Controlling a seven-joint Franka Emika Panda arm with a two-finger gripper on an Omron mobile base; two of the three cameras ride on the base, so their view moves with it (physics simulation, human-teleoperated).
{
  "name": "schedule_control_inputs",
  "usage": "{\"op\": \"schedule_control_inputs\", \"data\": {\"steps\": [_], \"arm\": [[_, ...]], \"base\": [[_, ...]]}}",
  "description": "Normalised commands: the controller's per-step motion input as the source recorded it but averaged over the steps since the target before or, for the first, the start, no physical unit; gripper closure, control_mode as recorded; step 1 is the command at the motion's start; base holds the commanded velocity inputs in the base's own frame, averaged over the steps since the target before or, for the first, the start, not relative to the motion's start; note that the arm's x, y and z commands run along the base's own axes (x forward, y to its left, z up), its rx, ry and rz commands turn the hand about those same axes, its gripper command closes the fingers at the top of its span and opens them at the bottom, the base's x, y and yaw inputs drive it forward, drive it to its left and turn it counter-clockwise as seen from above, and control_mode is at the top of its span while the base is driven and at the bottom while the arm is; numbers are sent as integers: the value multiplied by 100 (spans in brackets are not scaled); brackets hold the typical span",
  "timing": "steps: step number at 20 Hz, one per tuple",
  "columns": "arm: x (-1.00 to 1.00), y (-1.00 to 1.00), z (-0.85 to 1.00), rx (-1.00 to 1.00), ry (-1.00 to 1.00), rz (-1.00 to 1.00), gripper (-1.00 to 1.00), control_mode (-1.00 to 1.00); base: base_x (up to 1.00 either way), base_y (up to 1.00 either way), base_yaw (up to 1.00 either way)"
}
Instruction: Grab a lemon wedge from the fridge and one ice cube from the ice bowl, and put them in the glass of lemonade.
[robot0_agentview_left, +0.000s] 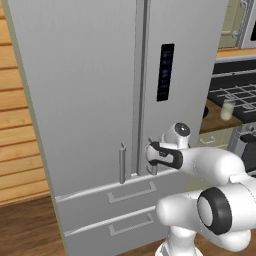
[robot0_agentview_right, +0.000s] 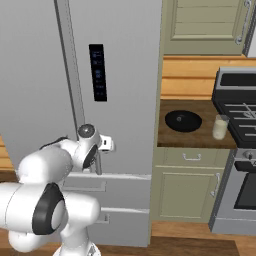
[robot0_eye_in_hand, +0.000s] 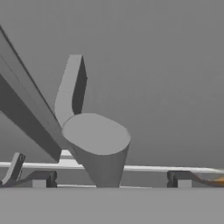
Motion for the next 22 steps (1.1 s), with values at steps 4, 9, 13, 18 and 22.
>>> {"op": "schedule_control_inputs", "data": {"steps": [4, 9, 13, 18, 22], "arm": [[5, 2, -29, 0, -2, 1, -100, -100], [17, 11, -1, 0, 0, 0, -100, -100], [40, 34, -6, 0, 0, 0, -100, -100], [32, 29, -4, 0, 0, 0, 100, -100], [4, 10, 0, 0, 0, 0, 100, -100]], "base": [[0, 0, 0], [0, 0, 0], [0, 0, 0], [0, 0, 0], [0, 0, 0]]}}
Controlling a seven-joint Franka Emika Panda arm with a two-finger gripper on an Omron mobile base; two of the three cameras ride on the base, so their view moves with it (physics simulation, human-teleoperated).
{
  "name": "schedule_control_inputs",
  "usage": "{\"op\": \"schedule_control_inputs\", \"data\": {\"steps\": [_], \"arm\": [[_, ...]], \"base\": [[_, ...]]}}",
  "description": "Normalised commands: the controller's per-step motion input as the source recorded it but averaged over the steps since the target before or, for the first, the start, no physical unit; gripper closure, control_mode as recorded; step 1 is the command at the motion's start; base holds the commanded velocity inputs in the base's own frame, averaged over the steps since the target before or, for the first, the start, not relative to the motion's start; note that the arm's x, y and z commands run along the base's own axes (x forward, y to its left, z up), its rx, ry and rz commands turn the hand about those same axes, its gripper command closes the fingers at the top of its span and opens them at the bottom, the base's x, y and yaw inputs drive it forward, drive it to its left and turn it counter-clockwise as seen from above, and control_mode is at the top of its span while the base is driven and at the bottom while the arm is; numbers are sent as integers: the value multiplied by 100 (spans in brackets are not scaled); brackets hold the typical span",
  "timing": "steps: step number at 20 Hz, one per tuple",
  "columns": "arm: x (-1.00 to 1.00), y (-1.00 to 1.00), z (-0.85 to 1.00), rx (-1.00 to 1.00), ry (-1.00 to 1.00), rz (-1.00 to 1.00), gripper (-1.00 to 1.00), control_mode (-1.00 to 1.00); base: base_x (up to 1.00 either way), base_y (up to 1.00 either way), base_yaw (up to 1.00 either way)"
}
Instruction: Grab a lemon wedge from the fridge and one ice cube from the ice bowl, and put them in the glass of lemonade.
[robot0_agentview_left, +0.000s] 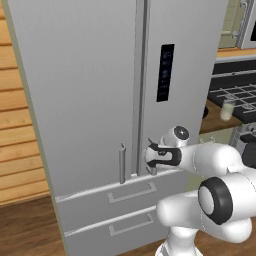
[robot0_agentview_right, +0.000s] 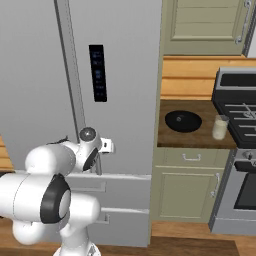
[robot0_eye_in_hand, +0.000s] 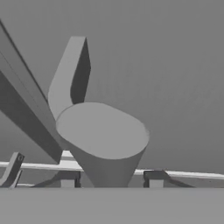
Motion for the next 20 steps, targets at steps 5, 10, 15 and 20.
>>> {"op": "schedule_control_inputs", "data": {"steps": [5, 10, 15, 20], "arm": [[-9, -10, 0, -1, -1, 0, 100, -100], [-22, -46, 4, 0, -2, 0, 100, -100], [-62, -97, 0, 2, 0, -4, 100, -100], [-73, -100, -6, 10, -9, -7, 100, -100]], "base": [[0, 0, 0], [0, 0, 0], [0, 0, 0], [0, 0, 0]]}}
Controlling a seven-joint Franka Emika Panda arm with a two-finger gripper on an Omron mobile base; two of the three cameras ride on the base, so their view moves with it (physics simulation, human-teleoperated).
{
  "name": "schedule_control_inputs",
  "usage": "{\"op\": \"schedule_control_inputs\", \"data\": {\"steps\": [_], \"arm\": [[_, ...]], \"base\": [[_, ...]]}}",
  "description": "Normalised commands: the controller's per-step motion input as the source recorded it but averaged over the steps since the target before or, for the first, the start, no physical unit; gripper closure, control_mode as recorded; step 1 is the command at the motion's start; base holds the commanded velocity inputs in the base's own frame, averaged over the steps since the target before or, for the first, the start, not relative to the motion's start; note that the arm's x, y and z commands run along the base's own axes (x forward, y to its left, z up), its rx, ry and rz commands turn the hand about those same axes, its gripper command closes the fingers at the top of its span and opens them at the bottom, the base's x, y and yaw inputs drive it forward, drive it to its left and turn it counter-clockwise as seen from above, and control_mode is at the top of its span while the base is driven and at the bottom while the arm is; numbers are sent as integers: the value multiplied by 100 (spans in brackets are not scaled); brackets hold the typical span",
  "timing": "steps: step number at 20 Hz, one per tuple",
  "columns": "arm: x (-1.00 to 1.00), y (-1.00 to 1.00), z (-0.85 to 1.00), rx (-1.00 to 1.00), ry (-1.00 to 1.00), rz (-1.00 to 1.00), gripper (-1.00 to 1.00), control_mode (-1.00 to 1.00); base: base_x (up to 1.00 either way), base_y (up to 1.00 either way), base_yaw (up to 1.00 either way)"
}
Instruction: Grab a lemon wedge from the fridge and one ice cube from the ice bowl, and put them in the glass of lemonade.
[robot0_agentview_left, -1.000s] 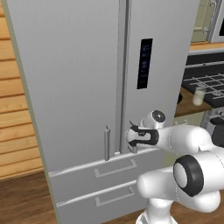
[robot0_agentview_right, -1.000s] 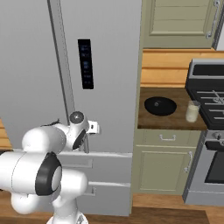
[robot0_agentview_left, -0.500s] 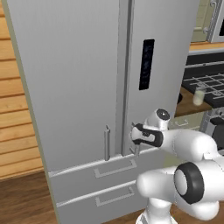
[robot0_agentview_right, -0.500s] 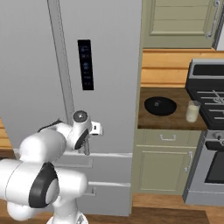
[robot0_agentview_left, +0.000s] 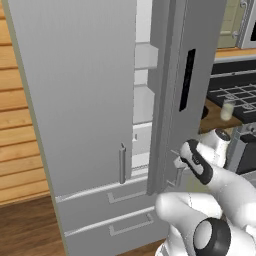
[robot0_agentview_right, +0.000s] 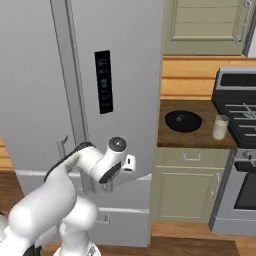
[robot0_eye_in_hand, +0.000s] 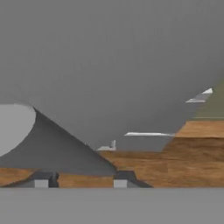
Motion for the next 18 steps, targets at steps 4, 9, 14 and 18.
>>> {"op": "schedule_control_inputs", "data": {"steps": [4, 9, 14, 18], "arm": [[-80, -100, -29, 11, -23, -7, 100, -100], [-68, -53, 3, 4, -10, -9, -100, -100], [-76, -25, 82, 0, -2, -3, -100, -100], [-64, 0, 100, 0, -3, 0, -100, -100]], "base": [[0, 0, 0], [0, 0, 0], [0, 0, 0], [0, 0, 0]]}}
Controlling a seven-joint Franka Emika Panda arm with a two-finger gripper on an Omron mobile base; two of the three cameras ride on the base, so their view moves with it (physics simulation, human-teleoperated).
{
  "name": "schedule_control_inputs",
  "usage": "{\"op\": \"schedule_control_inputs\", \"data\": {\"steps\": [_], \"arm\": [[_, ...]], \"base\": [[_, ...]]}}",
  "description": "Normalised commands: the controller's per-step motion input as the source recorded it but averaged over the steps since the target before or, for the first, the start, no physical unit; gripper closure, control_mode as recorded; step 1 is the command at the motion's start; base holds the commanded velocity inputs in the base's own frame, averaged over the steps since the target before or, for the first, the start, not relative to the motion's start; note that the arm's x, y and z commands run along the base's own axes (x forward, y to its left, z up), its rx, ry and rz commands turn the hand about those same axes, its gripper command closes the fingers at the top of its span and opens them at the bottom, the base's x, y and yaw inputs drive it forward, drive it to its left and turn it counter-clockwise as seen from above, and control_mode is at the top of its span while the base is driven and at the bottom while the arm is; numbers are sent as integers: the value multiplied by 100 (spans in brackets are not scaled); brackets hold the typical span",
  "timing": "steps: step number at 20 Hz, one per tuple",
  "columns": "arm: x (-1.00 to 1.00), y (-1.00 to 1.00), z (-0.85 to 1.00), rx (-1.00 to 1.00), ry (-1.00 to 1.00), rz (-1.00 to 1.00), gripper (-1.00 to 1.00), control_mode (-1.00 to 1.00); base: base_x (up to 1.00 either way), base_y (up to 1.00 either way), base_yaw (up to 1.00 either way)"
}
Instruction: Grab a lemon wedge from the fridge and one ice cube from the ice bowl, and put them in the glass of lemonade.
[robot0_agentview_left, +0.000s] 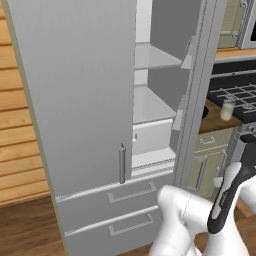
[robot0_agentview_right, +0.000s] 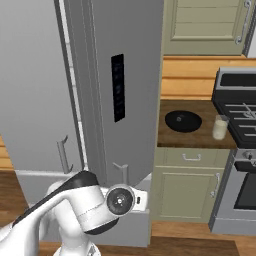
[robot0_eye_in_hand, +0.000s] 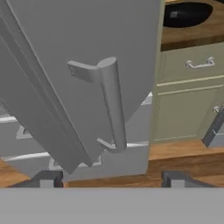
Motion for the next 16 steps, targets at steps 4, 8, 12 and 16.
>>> {"op": "schedule_control_inputs", "data": {"steps": [4, 8, 12, 16], "arm": [[-42, 34, 100, -3, 0, 0, -100, -100], [-29, 56, 100, -7, 0, 1, -100, -100], [-22, 80, 84, -11, 8, 2, -100, -100], [-11, 100, 67, -18, 12, 0, -100, -100]], "base": [[0, 0, 0], [0, 0, 0], [0, 0, 0], [0, 0, 0]]}}
